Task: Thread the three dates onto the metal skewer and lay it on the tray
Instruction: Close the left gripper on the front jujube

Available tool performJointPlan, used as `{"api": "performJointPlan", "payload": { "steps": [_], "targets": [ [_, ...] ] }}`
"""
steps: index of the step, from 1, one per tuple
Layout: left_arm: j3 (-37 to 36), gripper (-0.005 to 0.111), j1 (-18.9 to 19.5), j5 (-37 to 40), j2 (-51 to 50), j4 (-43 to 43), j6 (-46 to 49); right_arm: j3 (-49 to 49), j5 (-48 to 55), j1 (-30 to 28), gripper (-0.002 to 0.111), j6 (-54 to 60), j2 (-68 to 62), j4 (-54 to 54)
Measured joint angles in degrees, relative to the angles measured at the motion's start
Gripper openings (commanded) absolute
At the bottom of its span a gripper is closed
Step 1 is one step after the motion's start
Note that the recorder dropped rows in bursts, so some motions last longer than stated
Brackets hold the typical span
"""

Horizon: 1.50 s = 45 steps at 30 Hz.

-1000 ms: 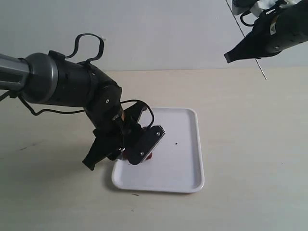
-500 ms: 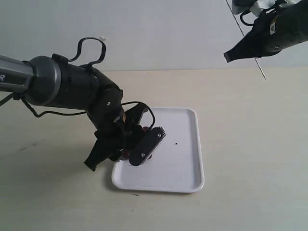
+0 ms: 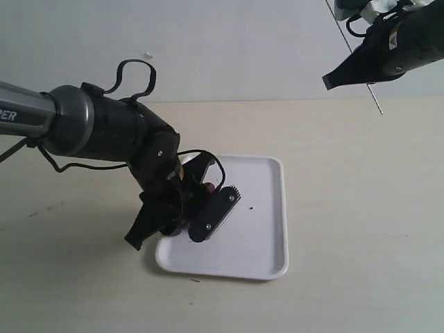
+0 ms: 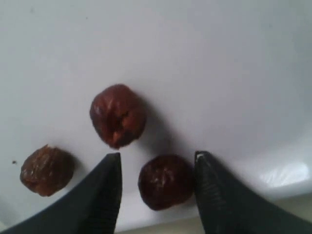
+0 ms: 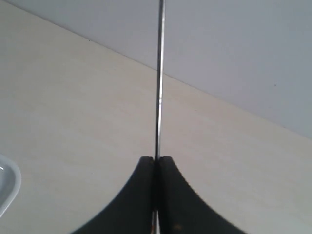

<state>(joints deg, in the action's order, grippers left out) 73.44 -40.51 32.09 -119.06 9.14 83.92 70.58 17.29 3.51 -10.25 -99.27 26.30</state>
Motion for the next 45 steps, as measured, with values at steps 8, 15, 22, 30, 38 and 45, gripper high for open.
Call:
{"api": "performJointPlan", "payload": {
  "steps": [8, 15, 22, 30, 38, 45],
  "targets": [
    [0.0, 0.047, -0.1, 0.0, -0.2, -0.1, 0.0, 0.0, -0.3, 0.0, 0.0, 0.0, 0.0, -0.7],
    [0.0, 0.047, -0.1, 0.0, -0.2, 0.0, 0.0, 0.0, -0.5, 0.0, 0.0, 0.0, 0.0, -0.8],
    [0.0, 0.047, -0.1, -0.3, -0.2, 0.6, -12.9, 0.0, -0.6, 0.0, 0.0, 0.0, 0.0, -0.8],
    [0.0, 0.047, -0.1, -0.5, -0.2, 0.6, -20.7, 0.0, -0.7, 0.0, 0.0, 0.0, 0.0, -1.1],
    [0.0, 0.047, -0.1, 0.5, -0.2, 0.6, -21.2, 0.0, -0.7, 0.0, 0.0, 0.0, 0.0, -1.1],
    [0.0, 0.033, -0.1, 0.8, -0.2, 0.6, -21.2, 0.0, -0.7, 0.0, 0.0, 0.0, 0.0, -1.1]
  ]
}}
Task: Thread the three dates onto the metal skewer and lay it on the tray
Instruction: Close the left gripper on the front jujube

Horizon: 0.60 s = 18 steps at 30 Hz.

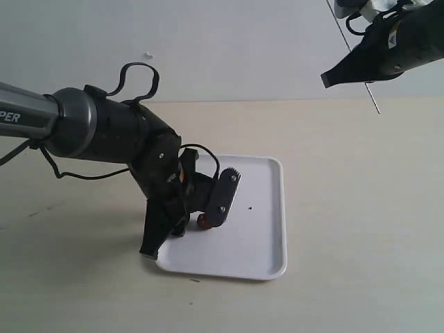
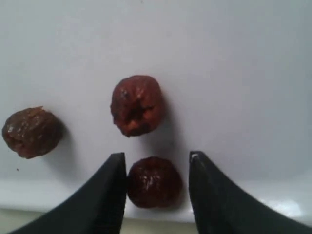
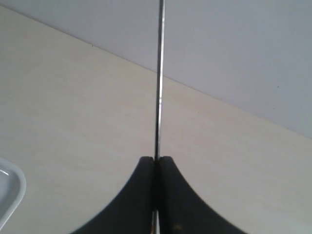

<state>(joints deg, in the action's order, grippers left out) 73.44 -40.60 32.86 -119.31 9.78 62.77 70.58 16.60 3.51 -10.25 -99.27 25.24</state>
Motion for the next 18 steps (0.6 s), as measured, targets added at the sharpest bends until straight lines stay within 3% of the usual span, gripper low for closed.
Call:
{"api": "performJointPlan", "payload": {
  "steps": [18],
  "targets": [
    [0.0, 0.03, 0.0, 0.2, 0.0, 0.0, 0.0, 0.0, -0.1, 0.0, 0.0, 0.0, 0.0, 0.0]
  ]
}}
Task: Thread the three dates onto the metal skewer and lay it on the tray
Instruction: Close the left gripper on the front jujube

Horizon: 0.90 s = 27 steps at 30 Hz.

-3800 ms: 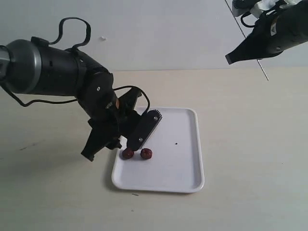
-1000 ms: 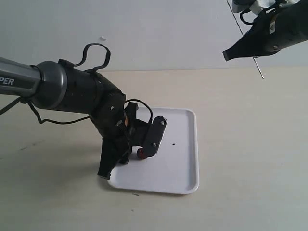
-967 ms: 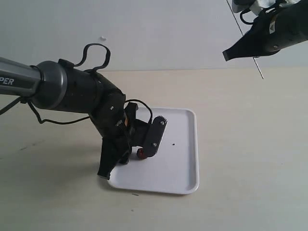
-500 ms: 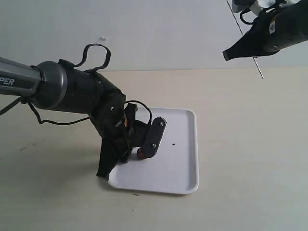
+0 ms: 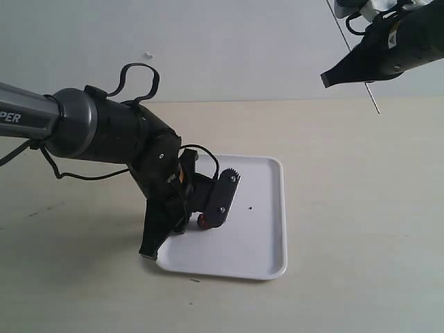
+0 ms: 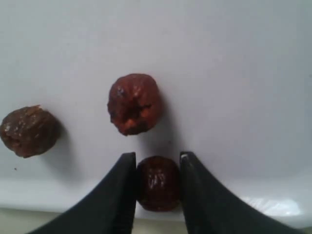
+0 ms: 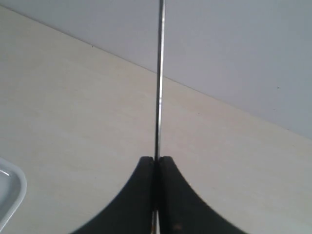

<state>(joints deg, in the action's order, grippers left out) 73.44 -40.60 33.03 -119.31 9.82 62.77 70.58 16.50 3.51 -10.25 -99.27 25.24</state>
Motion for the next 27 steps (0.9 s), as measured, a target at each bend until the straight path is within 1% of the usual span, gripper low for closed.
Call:
{"api": "performJointPlan", "payload": {
  "steps": [15, 23, 27],
  "targets": [
    [0.0, 0.03, 0.0, 0.0, 0.0, 0.1, -1.5, 0.0, -0.1, 0.0, 0.0, 0.0, 0.0, 0.0],
    [0.0, 0.03, 0.0, -0.3, 0.0, 0.1, -6.0, 0.0, -0.9, 0.0, 0.0, 0.0, 0.0, -0.7],
    [0.0, 0.029, 0.0, -0.8, 1.7, -0.8, -7.9, 0.0, -0.9, 0.0, 0.0, 0.0, 0.0, -0.8]
  ]
}}
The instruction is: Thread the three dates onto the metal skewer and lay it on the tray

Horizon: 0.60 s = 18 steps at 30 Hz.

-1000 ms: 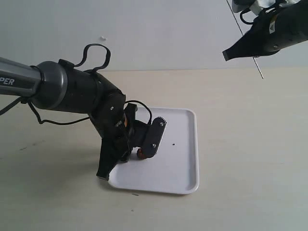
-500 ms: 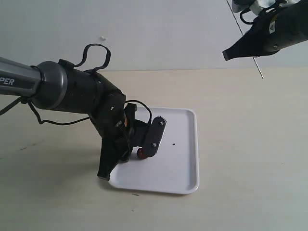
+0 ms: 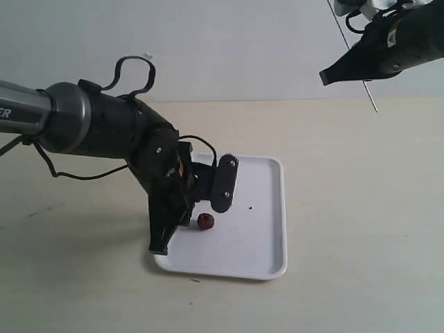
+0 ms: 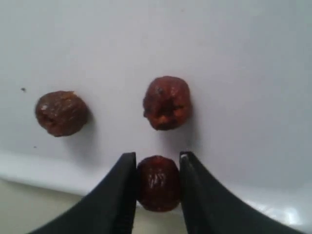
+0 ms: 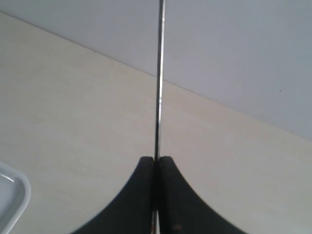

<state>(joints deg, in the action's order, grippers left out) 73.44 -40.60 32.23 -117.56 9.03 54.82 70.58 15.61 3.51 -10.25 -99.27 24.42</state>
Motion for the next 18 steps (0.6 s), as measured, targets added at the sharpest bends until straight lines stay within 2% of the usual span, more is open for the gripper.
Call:
{"api": "performJointPlan", "payload": {
  "steps": [6, 8, 9, 12, 15, 18],
  "targets": [
    [0.0, 0.029, 0.1, -3.5, 4.8, -8.1, -0.8, 0.0, -0.1, 0.0, 0.0, 0.0, 0.0, -0.1],
    [0.0, 0.029, 1.2, -5.0, 6.5, -16.7, -0.9, 0.0, -0.1, 0.0, 0.0, 0.0, 0.0, -0.2],
    [0.0, 0.029, 2.6, -6.1, 7.1, -24.9, -1.1, 0.0, 0.3, 0.0, 0.0, 0.0, 0.0, -0.5],
    [0.0, 0.029, 5.9, -7.6, 7.5, -39.3, -0.9, 0.0, 2.2, 0.0, 0.0, 0.0, 0.0, -2.6],
    [0.0, 0.029, 11.2, -8.8, 7.5, -56.1, -0.9, -0.3, 6.2, 0.0, 0.0, 0.7, -1.0, -7.2],
    [0.1, 0.029, 16.8, -8.1, 7.5, -75.2, 0.3, -1.0, 8.1, 0.0, 0.0, 7.2, -3.7, -15.9]
  ]
}}
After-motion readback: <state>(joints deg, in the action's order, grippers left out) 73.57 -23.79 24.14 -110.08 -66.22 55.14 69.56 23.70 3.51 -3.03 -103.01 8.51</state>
